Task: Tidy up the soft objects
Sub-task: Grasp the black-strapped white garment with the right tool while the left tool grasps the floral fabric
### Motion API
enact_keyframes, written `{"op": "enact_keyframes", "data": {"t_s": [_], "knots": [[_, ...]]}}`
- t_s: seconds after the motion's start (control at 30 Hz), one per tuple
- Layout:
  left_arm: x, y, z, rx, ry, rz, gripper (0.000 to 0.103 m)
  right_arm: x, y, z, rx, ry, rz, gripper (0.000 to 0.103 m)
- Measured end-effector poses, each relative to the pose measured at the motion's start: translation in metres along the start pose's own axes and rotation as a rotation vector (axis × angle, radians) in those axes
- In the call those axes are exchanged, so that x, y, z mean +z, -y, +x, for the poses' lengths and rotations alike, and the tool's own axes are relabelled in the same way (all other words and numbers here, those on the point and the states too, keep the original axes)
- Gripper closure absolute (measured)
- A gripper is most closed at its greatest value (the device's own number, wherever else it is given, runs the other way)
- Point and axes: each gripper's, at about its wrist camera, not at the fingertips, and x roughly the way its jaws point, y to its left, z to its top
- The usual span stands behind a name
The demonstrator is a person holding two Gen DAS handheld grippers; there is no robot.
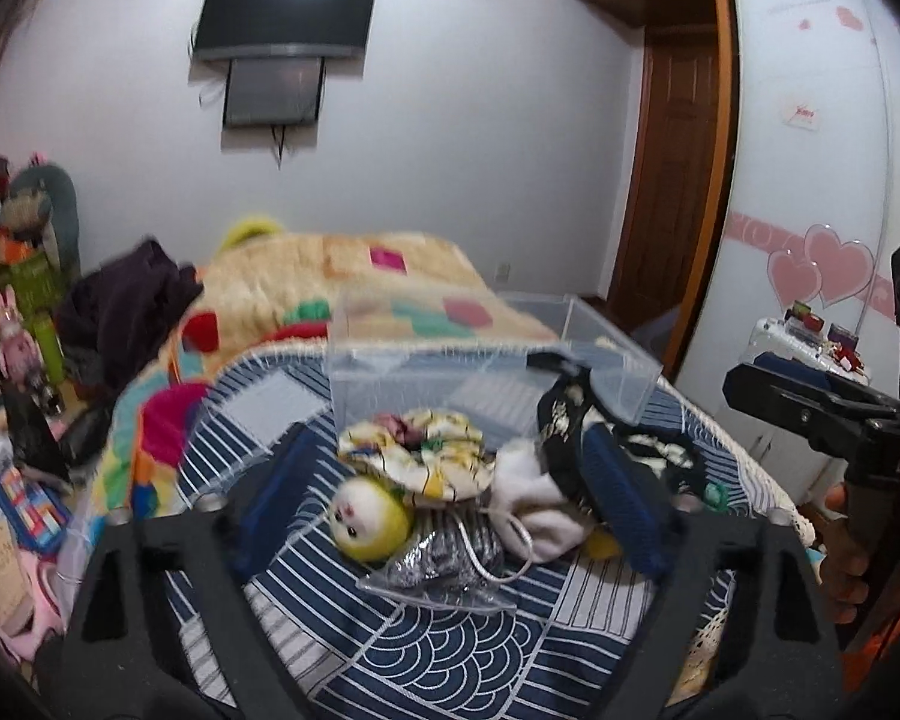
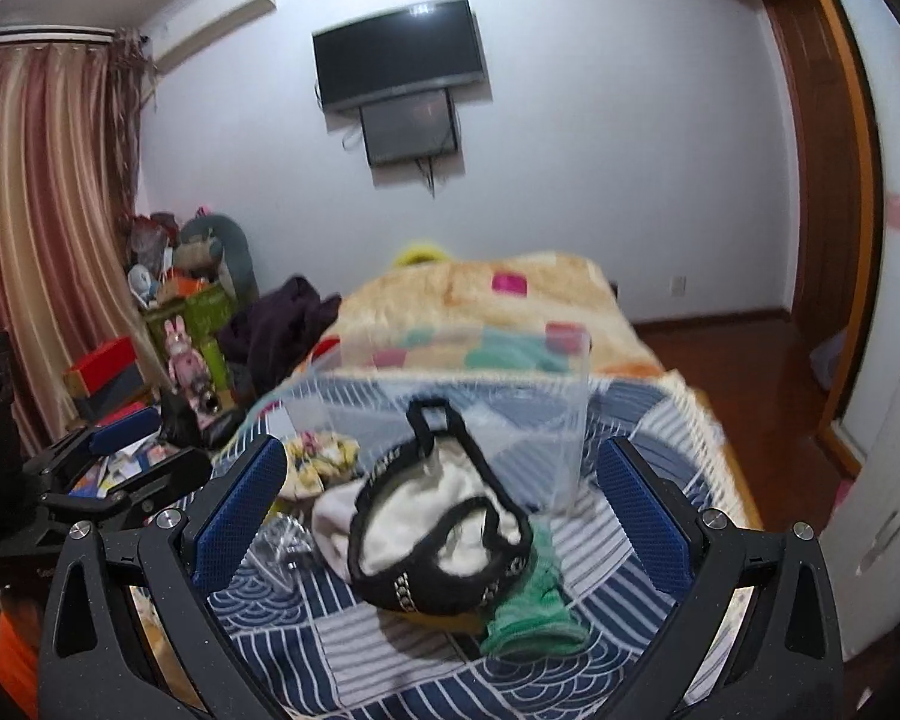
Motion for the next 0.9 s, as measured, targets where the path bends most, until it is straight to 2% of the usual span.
{"op": "enact_keyframes", "data": {"t_s": [0.1,0.2,0.3,0.37,0.43,0.47,0.53,0.67,0.73,0.9], "knots": [[-0.002,-0.006,0.016,-0.007,-0.042,-0.021,0.028,-0.006,0.006,0.014,0.018,-0.065,0.028,0.000],[-0.002,-0.010,0.025,0.015,-0.033,-0.014,0.031,-0.014,0.009,0.025,0.012,-0.118,0.038,0.002],[0.000,-0.016,0.035,0.049,-0.026,0.001,0.031,-0.019,0.011,0.032,-0.021,-0.158,0.032,0.012],[0.002,-0.022,0.043,0.038,-0.045,-0.017,0.036,-0.021,0.016,0.035,-0.031,-0.177,0.034,0.015],[0.001,-0.028,0.054,0.024,-0.075,-0.040,0.040,-0.023,0.020,0.038,-0.039,-0.194,0.051,0.024],[-0.001,-0.031,0.058,0.018,-0.089,-0.056,0.042,-0.025,0.023,0.039,-0.038,-0.207,0.062,0.026],[-0.003,-0.034,0.063,0.014,-0.107,-0.070,0.043,-0.026,0.027,0.043,-0.030,-0.237,0.082,0.039],[-0.009,-0.035,0.072,0.011,-0.126,-0.070,0.045,-0.030,0.029,0.046,0.003,-0.270,0.109,0.050],[-0.011,-0.034,0.075,-0.002,-0.135,-0.068,0.051,-0.031,0.027,0.048,0.013,-0.273,0.109,0.065],[-0.012,-0.029,0.076,-0.008,-0.143,-0.053,0.080,-0.030,0.026,0.047,-0.013,-0.256,0.102,0.077]]}}
